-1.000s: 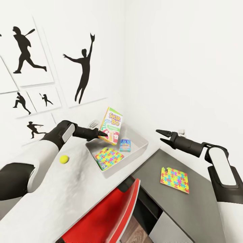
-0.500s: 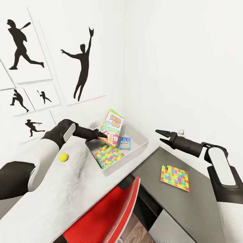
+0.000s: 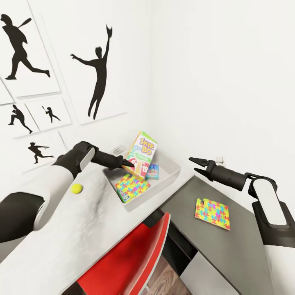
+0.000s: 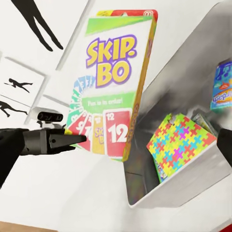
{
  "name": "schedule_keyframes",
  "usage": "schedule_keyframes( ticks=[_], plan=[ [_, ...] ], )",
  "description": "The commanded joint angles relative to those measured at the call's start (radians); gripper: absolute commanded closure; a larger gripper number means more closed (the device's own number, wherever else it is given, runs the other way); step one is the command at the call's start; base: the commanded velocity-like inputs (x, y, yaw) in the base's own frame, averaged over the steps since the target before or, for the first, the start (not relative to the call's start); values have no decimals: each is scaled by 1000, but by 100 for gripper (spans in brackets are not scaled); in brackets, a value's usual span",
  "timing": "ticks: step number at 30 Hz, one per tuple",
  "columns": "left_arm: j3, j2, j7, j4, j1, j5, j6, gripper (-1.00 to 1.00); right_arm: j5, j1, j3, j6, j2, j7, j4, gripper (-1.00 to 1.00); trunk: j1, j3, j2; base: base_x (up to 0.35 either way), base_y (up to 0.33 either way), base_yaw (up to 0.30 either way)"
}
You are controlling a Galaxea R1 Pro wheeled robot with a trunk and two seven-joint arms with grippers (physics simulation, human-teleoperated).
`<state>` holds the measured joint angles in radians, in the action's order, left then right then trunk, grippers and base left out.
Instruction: Put all the toys in the child's room - the three board games (two on the bed and one on the table), the two jigsaw puzzles on the table, and the tennis ball on the table - inside the toy box on the table in the child's room.
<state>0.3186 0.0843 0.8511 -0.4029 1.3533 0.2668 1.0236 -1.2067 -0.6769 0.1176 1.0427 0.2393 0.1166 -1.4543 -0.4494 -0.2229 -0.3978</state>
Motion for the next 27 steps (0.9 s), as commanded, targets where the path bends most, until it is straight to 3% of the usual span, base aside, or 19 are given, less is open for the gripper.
schedule_keyframes(
  ticks=[1, 3, 6, 17, 22, 27],
  plan=[
    [33, 0, 34, -2, 3, -2, -1, 100, 10, -1, 2, 5, 0, 10, 0, -100, -1, -4, -2, 0, 0, 0],
    [74, -3, 80, -3, 9, -11, -3, 100, 10, -1, 4, 5, 0, 11, 0, -100, -1, -7, -2, 0, 0, 0],
    [97, -6, 103, -3, 14, -15, -5, 100, 9, -1, 7, 5, 0, 11, 0, -100, -1, -12, -2, 0, 0, 0],
    [113, -22, 107, -2, 17, -24, -19, 100, 9, -1, 0, 5, 18, 11, -1, -100, -1, -30, -2, 0, 0, 0],
    [112, -22, 109, -1, 17, -114, -50, 100, 9, -1, -4, 5, 18, 11, -17, -100, -1, -38, -2, 0, 0, 0],
    [111, -22, 113, 1, 17, -142, -67, 100, 9, -1, -4, 5, 18, 11, -29, -100, -1, -47, -2, 0, 0, 0]
  ],
)
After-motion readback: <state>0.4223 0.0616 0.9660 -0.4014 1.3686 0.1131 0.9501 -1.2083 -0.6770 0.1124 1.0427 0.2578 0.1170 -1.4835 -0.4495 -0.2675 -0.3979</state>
